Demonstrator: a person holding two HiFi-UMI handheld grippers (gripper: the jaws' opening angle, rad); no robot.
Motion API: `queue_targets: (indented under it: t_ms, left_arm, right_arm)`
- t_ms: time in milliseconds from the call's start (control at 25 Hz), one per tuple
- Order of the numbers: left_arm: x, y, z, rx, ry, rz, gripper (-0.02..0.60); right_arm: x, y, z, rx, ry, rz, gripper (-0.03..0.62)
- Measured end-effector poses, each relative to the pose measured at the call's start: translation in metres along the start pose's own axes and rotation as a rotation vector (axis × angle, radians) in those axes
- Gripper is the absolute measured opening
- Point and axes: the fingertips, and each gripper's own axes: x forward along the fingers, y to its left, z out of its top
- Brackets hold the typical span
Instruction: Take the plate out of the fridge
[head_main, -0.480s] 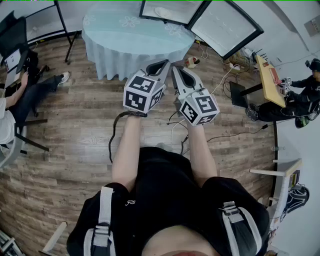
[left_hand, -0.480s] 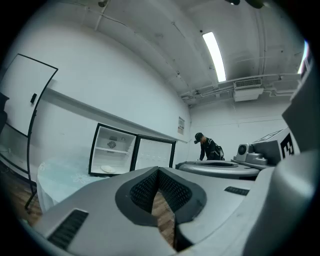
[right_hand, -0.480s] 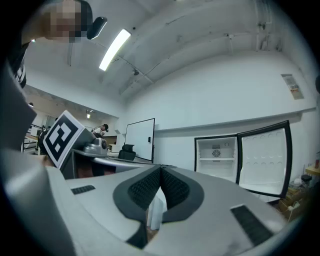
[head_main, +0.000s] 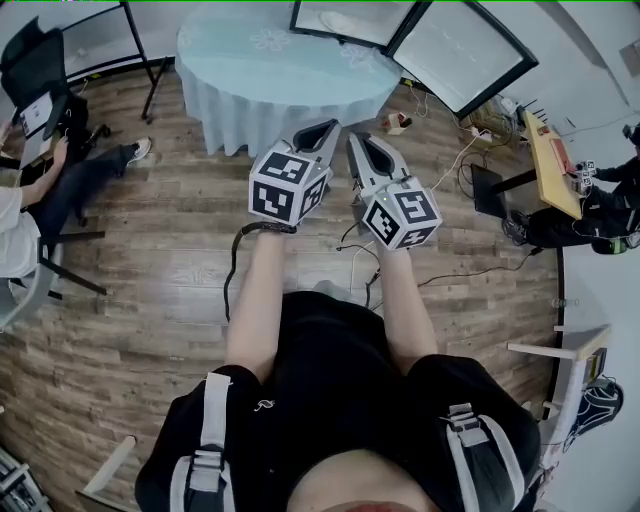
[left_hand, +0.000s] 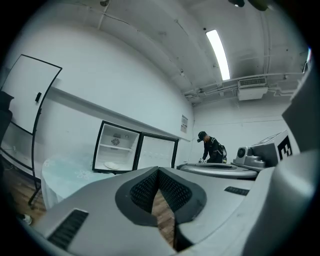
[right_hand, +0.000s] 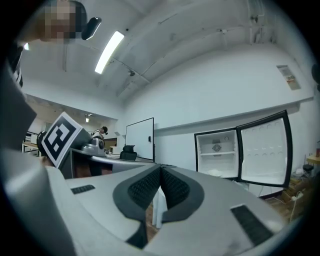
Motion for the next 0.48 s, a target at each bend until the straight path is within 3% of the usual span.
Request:
queue_targets:
  t_ms: [240, 480]
  left_arm:
    - [-0.003, -0.004, -0.009, -0.030, 0.018, 0.002, 0.002]
    - [-0.015, 0.010, -0.009, -0.073, 0.000, 0.045, 0.002]
  right_arm:
    - [-0.007, -0.005, -0.006, 0.017, 0.016, -0.021, 0.003]
    - [0.002, 0.003, -0.015, 0.029, 0.046, 0.015, 0.003]
